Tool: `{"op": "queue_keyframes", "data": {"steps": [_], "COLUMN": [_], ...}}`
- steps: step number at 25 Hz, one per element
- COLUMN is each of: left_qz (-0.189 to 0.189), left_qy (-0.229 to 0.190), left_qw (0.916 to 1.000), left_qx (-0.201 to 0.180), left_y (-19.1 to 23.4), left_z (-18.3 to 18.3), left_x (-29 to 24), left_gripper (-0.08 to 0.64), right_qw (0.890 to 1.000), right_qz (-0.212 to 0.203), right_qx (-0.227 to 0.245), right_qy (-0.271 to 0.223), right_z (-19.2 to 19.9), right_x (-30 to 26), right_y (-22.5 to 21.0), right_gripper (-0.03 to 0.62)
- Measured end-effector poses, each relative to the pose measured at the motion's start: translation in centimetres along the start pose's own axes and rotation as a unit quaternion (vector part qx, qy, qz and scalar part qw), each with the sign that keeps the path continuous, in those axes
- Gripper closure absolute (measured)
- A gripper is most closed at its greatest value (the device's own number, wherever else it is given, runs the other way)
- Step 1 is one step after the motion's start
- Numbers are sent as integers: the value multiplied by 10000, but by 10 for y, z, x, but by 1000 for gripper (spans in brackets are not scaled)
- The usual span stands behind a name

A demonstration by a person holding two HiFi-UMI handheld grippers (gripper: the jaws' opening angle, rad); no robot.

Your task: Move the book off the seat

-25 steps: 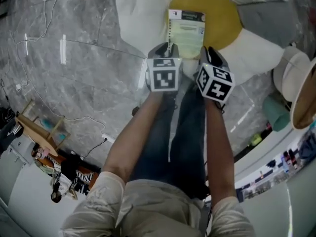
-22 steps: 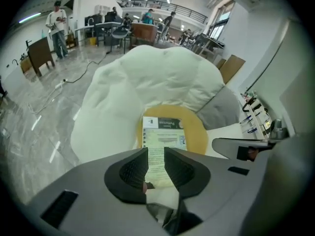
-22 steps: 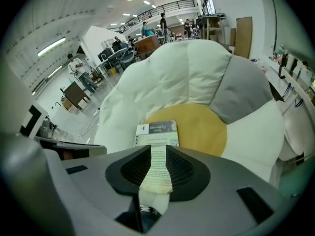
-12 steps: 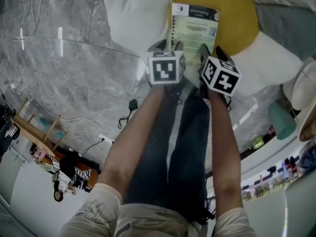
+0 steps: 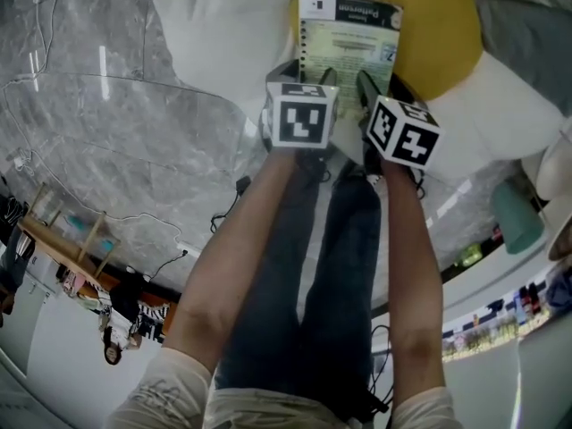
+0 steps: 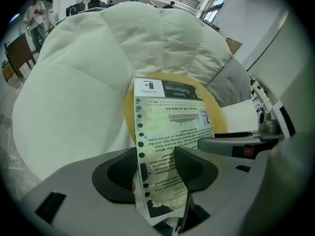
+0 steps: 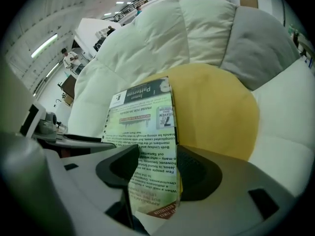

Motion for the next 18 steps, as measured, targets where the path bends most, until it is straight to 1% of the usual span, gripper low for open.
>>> {"op": "queue_keyframes", "data": {"steps": [2, 5, 8, 11, 13, 15, 18], "left_qz": [5, -67, -139, -185, -205, -216, -226], "left_qy": [32, 65, 67, -26, -106, -181, -318], "left_qw": [10000, 9999, 9999, 9998, 9997, 9996, 9992], "left_qx": [30, 86, 51, -26, -13, -12, -125], "left_y": [0, -3, -7, -8, -10, -16, -31], "left_z": [-1, -4, -8, -11, -14, -20, -35], "left_x": [-2, 1, 9, 22, 32, 45, 71], "left_gripper": [330, 330, 330, 330, 330, 330, 330], "right_qw": [10000, 9998, 9999, 9998, 9998, 9995, 9987], "right_qz": [-24, 75, 158, 103, 82, 98, 115], "right_qx": [-26, -66, -59, -142, -142, -152, -246], "right_qy": [82, 150, 38, -59, -140, -250, -442], "right_z": [-2, -5, -6, -7, -9, -15, -28], "right_x": [-2, 1, 10, 19, 27, 40, 70], "right_y": [-1, 0, 3, 7, 10, 13, 14], "right_gripper": [341, 341, 342, 342, 342, 342, 342]}}
Point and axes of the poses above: the fingertips, and each gripper's own axes: x backward along the fingers, y to its left, z out of its underside, the point moved 9 cm from there along x, backward along the fingers
